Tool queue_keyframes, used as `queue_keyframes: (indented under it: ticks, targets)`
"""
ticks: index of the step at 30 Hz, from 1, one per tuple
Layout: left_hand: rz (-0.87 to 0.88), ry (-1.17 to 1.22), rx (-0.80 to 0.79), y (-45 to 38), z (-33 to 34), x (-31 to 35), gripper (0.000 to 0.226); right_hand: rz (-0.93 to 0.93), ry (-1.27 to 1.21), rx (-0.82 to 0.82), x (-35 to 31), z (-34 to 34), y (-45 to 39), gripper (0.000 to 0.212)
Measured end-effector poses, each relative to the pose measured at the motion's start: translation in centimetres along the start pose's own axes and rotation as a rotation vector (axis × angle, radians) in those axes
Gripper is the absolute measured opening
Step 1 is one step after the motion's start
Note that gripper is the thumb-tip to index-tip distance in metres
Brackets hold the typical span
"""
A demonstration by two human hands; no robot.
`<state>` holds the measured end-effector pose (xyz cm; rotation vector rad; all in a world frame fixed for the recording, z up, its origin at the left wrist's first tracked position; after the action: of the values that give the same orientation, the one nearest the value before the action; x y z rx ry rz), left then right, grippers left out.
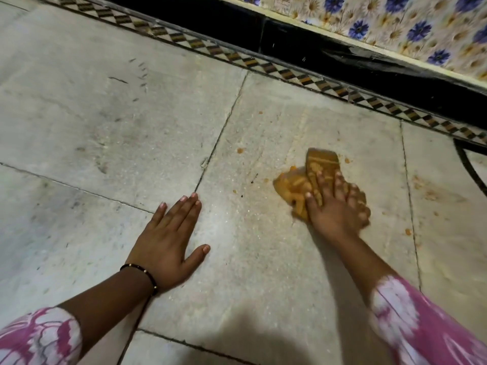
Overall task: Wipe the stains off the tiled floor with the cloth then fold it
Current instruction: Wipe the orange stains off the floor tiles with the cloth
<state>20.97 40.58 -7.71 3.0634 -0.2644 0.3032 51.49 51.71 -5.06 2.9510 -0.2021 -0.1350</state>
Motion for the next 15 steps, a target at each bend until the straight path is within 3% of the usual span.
queue_keyframes:
  ticks: [2, 5, 8, 12, 15]
  targets:
    - [0.005, -0.001, -0.01, 0.1, 0.0, 0.0, 0.078, 0.007, -0.047, -0.064, -4.7, 0.1, -2.6, 0.062]
    - [-0.001, -0.007, -0.008, -0.2, -0.2, 0.0, 0.078, -0.356, 0.017, -0.041, -11.0, 1.5, 0.3, 0.059]
    - [-0.006, -0.001, -0.017, 0.1, -0.3, 0.1, 0.077, -0.594, 0.03, 0.007, -9.0, 2.9, 7.4, 0.06]
    - [-0.008, 0.014, 0.002, 0.1, -0.2, 0.2, 0.077, -0.376, 0.07, -0.005, 0.3, 1.5, 8.1, 0.062]
    - [-0.001, -0.003, 0.008, 0.1, 0.1, 0.2, 0.077, -0.142, 0.068, -0.068, 0.4, 0.0, 1.1, 0.064]
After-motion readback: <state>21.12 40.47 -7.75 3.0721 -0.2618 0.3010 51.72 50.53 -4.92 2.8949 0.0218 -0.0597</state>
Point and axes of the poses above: each hand's wrist, its own y-axis away from the middle knuckle, its own z-axis out of the palm, x = y × z, the point moved 2 cm from there along -y, towards the middle knuckle, and after that the axes turned 3 degrees about -z, right-handed, at the moved point
